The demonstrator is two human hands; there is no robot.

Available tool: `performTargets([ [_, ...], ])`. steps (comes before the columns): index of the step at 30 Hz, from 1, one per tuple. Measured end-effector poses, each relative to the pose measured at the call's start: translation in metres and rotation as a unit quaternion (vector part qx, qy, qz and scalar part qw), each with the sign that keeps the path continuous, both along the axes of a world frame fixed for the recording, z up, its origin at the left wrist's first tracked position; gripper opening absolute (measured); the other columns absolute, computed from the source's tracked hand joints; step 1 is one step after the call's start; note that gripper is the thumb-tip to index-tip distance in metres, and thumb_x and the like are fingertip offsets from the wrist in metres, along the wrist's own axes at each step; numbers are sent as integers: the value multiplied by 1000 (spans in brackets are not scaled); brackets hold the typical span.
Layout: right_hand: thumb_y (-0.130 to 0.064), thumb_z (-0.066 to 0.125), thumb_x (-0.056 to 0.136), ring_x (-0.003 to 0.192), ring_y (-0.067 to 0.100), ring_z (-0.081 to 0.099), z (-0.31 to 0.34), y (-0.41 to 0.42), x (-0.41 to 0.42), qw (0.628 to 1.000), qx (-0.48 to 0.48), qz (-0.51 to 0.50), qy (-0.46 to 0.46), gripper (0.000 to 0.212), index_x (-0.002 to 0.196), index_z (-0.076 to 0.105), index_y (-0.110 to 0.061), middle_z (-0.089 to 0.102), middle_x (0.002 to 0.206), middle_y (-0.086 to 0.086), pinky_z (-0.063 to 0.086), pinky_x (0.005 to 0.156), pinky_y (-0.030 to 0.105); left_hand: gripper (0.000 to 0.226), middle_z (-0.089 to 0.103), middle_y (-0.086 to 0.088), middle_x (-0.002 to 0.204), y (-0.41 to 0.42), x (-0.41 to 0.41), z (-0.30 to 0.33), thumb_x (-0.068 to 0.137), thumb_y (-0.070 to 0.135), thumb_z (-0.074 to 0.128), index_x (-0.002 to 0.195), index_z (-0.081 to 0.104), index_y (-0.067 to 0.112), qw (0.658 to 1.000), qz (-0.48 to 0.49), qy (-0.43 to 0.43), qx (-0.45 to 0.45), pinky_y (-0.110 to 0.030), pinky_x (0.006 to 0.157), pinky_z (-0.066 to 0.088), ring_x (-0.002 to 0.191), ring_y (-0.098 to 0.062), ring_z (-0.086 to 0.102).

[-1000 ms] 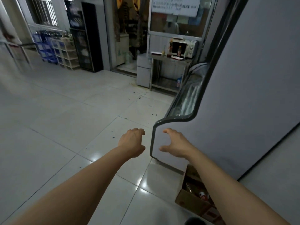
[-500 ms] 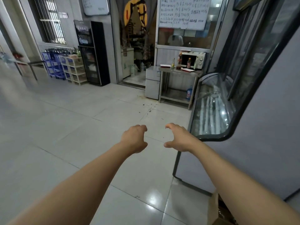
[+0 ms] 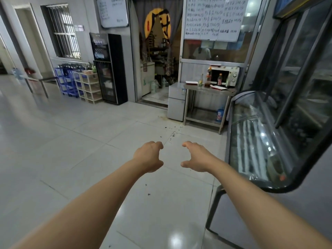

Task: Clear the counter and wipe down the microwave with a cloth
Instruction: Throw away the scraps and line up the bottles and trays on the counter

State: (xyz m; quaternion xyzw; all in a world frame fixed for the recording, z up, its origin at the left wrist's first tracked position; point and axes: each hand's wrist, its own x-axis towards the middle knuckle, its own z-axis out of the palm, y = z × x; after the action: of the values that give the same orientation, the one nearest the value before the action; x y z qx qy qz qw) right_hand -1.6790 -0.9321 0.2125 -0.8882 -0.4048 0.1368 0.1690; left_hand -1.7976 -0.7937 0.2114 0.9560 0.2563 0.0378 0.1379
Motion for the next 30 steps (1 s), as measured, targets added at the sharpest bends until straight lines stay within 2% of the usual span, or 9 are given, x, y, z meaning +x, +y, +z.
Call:
performTargets([
  [9, -30, 65, 86, 127, 22, 42, 18, 105, 136, 1000, -5, 1, -23, 69, 143, 29, -22, 34, 145, 4, 41, 100, 34, 57, 49, -2, 134, 105, 130, 14, 84, 20, 63, 136, 41, 21, 1000, 8, -1, -5, -34, 93, 46, 120, -21, 49],
  [13, -30, 64, 86, 118, 23, 48, 21, 146, 178, 1000, -6, -4, -17, 67, 143, 30, -21, 35, 142, 5, 47, 90, 35, 56, 51, -2, 132, 150, 173, 13, 84, 21, 63, 135, 42, 20, 1000, 2, 0, -7, -35, 92, 47, 119, -22, 50],
  [21, -32, 66, 85, 130, 24, 39, 18, 250, 245, 998, -5, -57, -28, 70, 144, 29, -21, 32, 147, 6, 39, 101, 34, 57, 52, -4, 132, 268, 261, 9, 83, 24, 66, 135, 43, 20, 999, -50, -17, -10, -35, 94, 47, 118, -24, 52],
  [30, -29, 67, 85, 132, 24, 37, 29, 353, 304, 990, 19, -141, -10, 72, 145, 27, -23, 31, 148, 5, 36, 104, 34, 56, 51, -4, 135, 401, 355, 24, 83, 26, 67, 135, 43, 21, 992, -128, -8, -2, -35, 97, 45, 122, -22, 49],
])
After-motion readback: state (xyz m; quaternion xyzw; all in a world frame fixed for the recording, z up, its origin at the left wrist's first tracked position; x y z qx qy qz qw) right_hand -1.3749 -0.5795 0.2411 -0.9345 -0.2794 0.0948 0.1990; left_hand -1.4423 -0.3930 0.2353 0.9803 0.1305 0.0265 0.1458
